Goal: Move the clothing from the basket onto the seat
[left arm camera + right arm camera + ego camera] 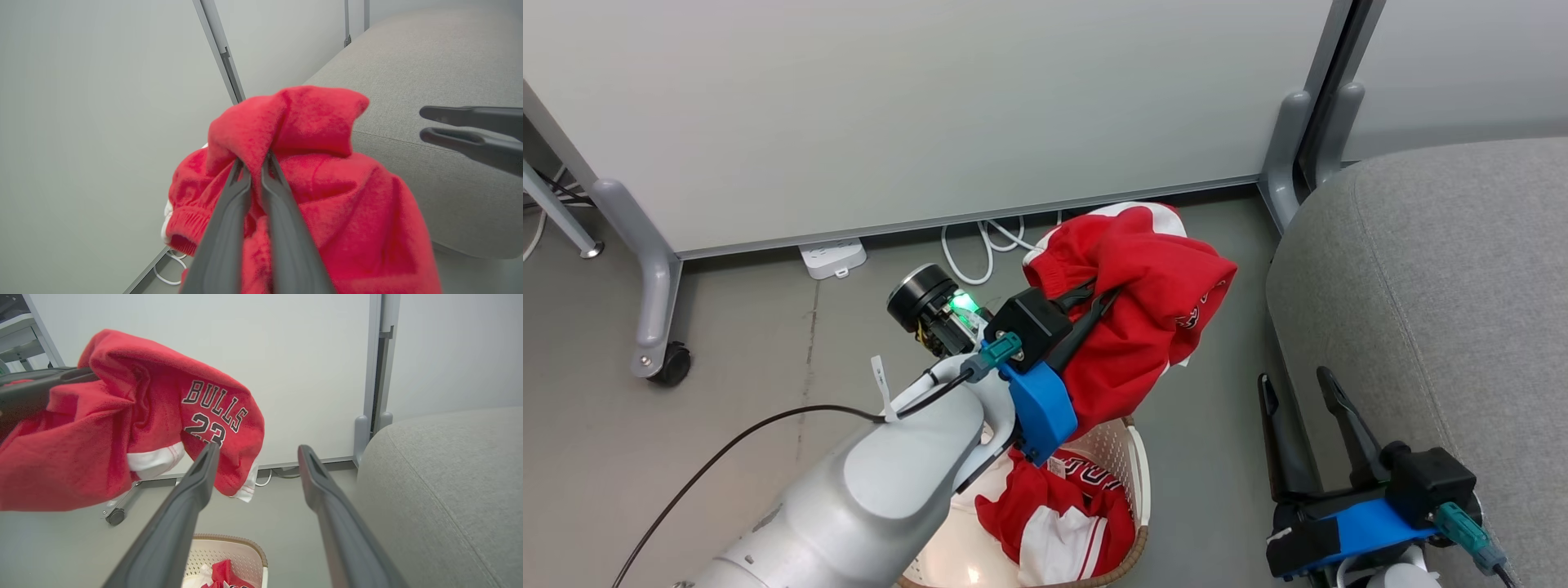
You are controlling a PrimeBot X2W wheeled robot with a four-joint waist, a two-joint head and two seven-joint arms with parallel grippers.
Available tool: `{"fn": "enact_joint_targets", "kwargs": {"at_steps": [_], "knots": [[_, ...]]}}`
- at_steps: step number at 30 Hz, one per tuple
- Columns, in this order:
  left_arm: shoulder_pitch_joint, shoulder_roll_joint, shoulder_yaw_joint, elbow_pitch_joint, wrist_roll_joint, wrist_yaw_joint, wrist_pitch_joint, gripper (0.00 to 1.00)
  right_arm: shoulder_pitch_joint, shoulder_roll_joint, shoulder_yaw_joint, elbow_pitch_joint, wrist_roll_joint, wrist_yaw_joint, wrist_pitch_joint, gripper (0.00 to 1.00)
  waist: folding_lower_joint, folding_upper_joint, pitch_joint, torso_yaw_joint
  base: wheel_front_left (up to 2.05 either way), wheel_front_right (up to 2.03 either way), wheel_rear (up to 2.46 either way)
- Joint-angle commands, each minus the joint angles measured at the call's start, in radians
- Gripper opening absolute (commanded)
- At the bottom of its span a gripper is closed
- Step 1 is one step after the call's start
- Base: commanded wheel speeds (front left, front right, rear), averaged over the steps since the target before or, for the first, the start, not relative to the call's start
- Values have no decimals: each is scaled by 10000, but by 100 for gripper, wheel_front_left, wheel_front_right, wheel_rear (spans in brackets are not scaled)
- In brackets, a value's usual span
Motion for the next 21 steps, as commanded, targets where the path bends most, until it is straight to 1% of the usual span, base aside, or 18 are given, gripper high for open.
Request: {"fn": "enact_joint_targets", "kwargs": {"at_steps": [1,16,21], "knots": [[123,55,6,-18,-8,57,-50,0,57,-28,78,-72,105,-17,-3,100,1,0,11,9,0,0,0],[31,145,-82,-30,-81,123,-50,0,-488,-29,1454,-1047,1013,-17,-3,100,1,0,164,78,0,0,0],[-27,124,-96,-69,-98,155,-50,0,-700,-29,1956,-968,1310,-17,-2,100,1,0,235,109,0,0,0]]}}
